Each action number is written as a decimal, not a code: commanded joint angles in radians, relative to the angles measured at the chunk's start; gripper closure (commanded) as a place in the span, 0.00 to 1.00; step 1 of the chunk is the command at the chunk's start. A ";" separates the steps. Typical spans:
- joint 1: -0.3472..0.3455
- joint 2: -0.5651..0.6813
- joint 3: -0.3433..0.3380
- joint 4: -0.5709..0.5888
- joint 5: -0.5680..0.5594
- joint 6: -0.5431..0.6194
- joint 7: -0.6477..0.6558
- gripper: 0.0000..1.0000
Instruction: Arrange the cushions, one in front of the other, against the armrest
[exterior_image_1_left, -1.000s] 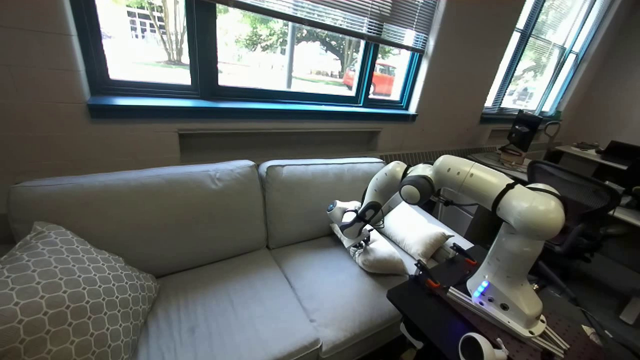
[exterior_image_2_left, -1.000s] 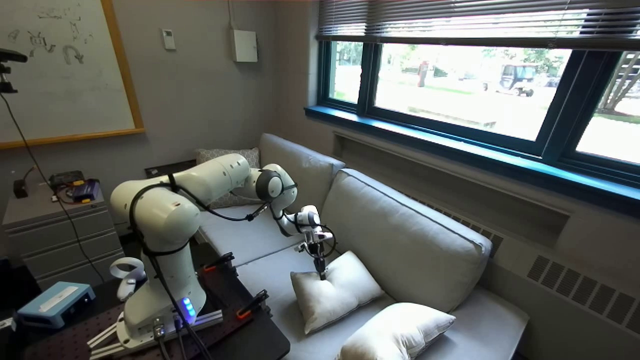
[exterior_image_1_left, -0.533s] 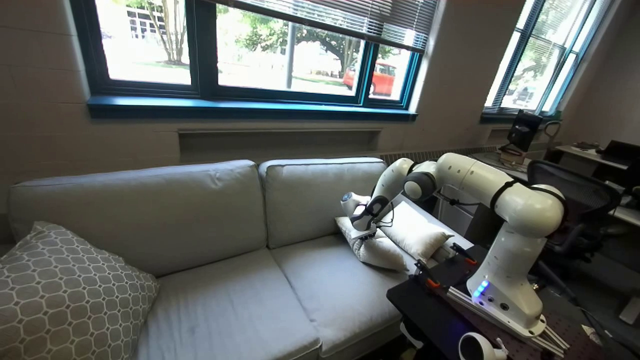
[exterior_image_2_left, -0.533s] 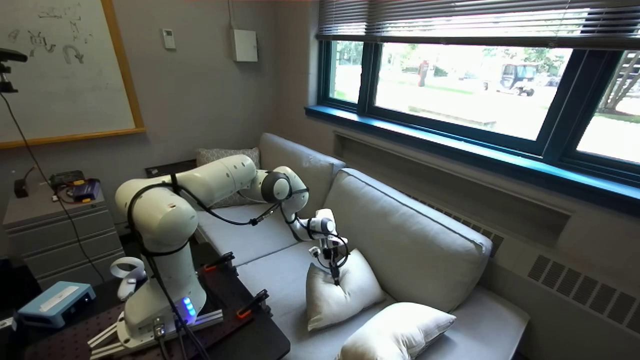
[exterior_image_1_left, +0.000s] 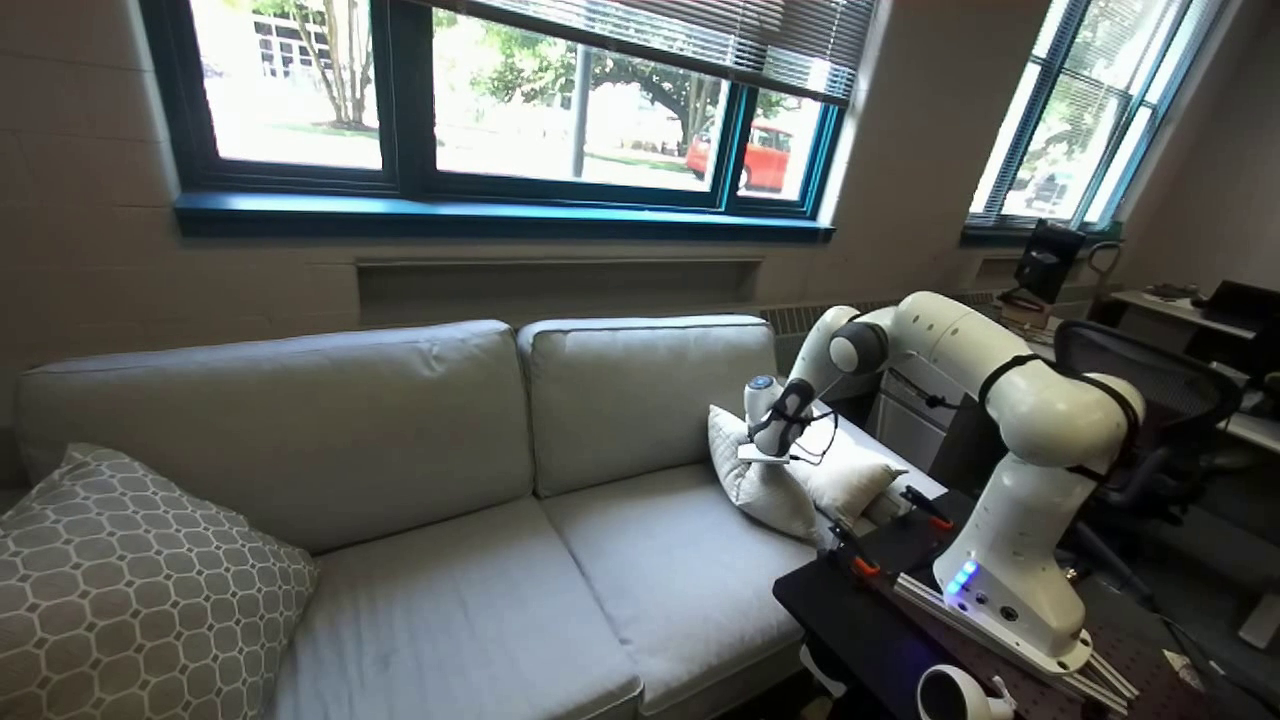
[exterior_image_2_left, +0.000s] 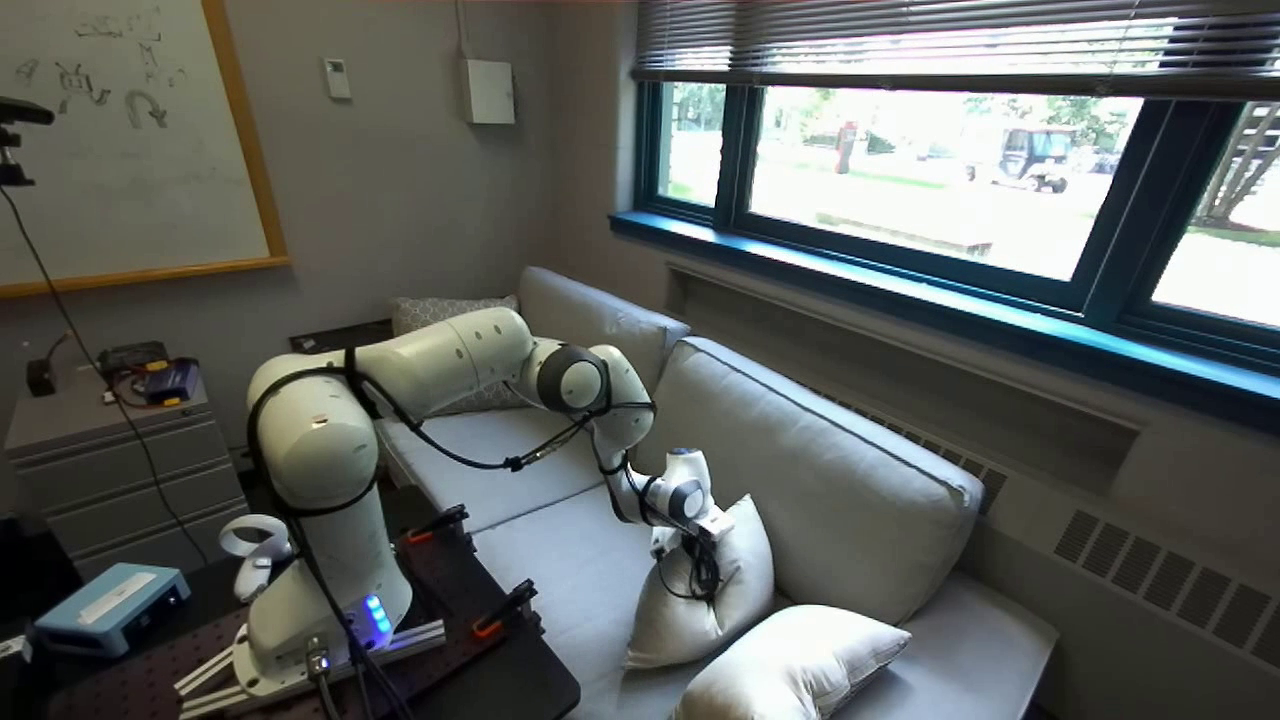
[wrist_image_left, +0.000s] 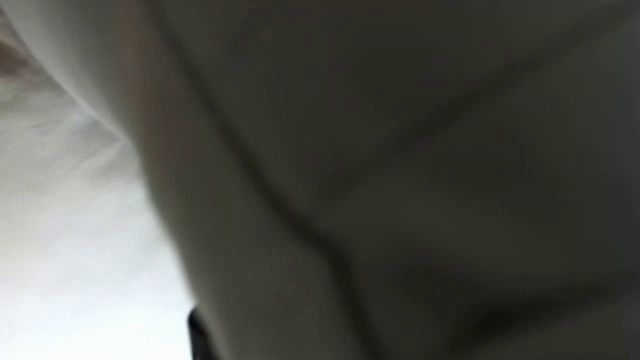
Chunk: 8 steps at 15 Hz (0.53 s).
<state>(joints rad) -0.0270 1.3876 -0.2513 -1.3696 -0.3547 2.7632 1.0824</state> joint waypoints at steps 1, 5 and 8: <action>-0.103 -0.050 0.004 -0.129 0.034 0.224 0.027 0.98; -0.156 -0.086 -0.036 -0.259 0.247 0.506 -0.073 0.98; -0.229 -0.099 0.003 -0.327 0.426 0.679 -0.195 0.99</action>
<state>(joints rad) -0.1993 1.3110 -0.2892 -1.6314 -0.0587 3.3216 0.9787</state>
